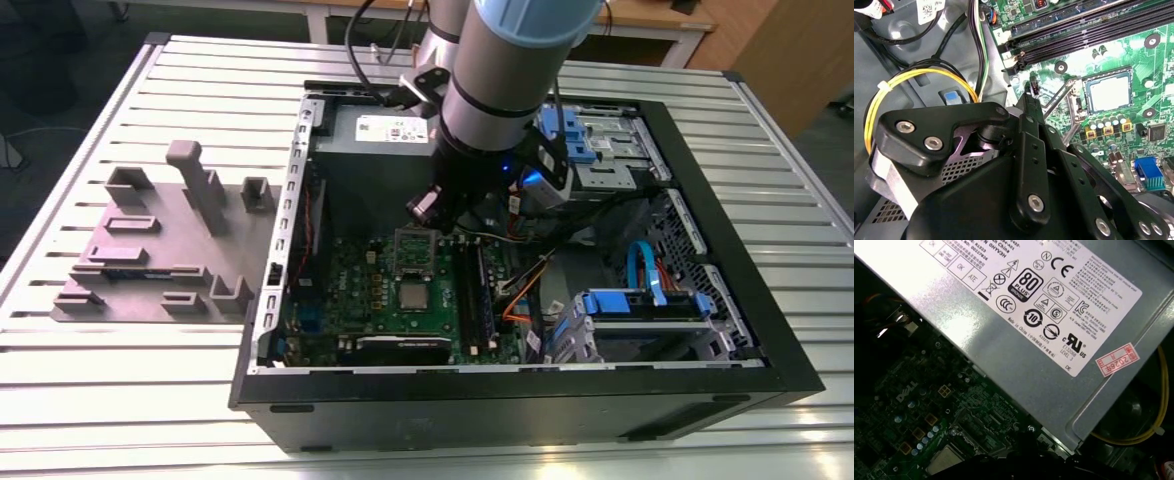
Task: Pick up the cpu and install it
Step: 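Close the cpu cover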
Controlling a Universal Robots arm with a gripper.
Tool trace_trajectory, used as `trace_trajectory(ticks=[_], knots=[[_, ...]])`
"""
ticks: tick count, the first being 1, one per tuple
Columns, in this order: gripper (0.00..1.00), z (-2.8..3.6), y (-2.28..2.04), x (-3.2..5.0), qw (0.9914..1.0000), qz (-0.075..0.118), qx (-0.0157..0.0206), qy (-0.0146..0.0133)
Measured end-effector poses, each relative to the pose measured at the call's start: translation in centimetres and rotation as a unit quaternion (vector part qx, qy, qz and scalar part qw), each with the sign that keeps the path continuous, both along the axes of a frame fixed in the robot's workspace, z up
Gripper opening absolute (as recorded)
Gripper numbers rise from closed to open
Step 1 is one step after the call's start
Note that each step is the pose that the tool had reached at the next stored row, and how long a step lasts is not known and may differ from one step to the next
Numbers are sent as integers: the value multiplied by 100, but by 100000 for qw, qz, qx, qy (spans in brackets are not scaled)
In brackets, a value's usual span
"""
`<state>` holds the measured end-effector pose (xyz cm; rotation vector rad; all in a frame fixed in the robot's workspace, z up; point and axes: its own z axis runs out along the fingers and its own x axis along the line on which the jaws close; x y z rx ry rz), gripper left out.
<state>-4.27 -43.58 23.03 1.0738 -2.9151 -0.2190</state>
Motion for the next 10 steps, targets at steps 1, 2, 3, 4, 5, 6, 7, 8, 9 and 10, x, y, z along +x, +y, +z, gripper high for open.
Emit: trace_trajectory(ticks=[1,2,3,4,5,6,7,8,9,10], knots=[[11,2,0,-1,100000,1,-1,-6],[11,5,0,-3,100000,1,-4,-11],[11,8,0,-5,100000,7,-10,-13],[11,12,0,-7,100000,10,-11,-21],[11,16,-1,-9,100000,18,-10,-27],[11,20,0,-10,100000,22,-4,-35],[11,25,-1,-13,100000,36,-5,-38],[11,29,-1,-14,100000,51,-2,-44],[11,33,-1,-16,100000,65,1,-47],[11,36,-1,-17,100000,80,4,-52]])
